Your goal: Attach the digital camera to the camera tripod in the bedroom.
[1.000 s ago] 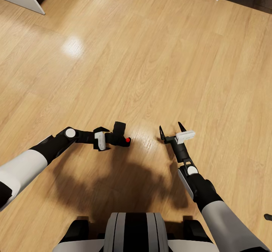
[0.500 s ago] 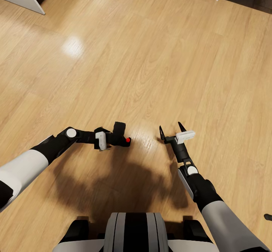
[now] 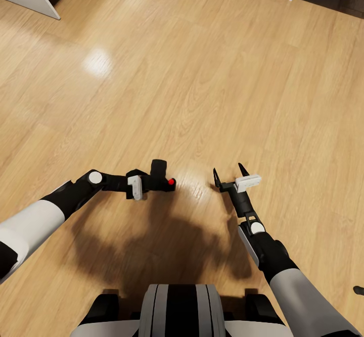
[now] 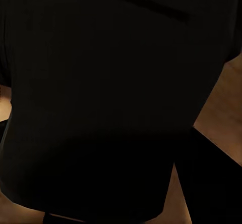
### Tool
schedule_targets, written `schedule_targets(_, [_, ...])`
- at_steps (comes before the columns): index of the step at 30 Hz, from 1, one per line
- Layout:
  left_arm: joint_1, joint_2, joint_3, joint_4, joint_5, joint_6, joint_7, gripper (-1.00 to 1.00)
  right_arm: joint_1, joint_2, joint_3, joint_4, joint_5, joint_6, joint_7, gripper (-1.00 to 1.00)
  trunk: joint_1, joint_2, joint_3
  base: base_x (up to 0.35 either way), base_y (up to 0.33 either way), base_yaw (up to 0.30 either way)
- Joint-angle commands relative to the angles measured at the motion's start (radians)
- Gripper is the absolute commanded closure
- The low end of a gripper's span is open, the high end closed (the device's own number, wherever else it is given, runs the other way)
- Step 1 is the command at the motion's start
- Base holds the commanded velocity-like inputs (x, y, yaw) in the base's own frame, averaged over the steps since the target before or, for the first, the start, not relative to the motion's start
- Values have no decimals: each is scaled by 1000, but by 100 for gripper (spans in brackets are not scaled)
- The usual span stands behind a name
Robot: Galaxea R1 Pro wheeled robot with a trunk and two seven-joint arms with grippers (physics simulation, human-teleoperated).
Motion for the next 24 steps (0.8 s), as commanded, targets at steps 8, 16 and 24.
schedule_targets(8, [0, 2, -1, -4, -12, -8, 4, 100, 0, -1, 1, 1, -2, -3, 2, -100, 0, 0, 0, 0, 0, 0])
schedule_targets(16, [0, 67, 17, -295, -10, 7, -6, 100, 0, -1, 1, 0, -2, -3, 2, -100, 0, 0, 0, 0, 0, 0])
schedule_targets(24, [0, 86, 17, -356, -10, 10, -5, 100, 0, -1, 1, 0, -2, -3, 2, -100, 0, 0, 0, 0, 0, 0])
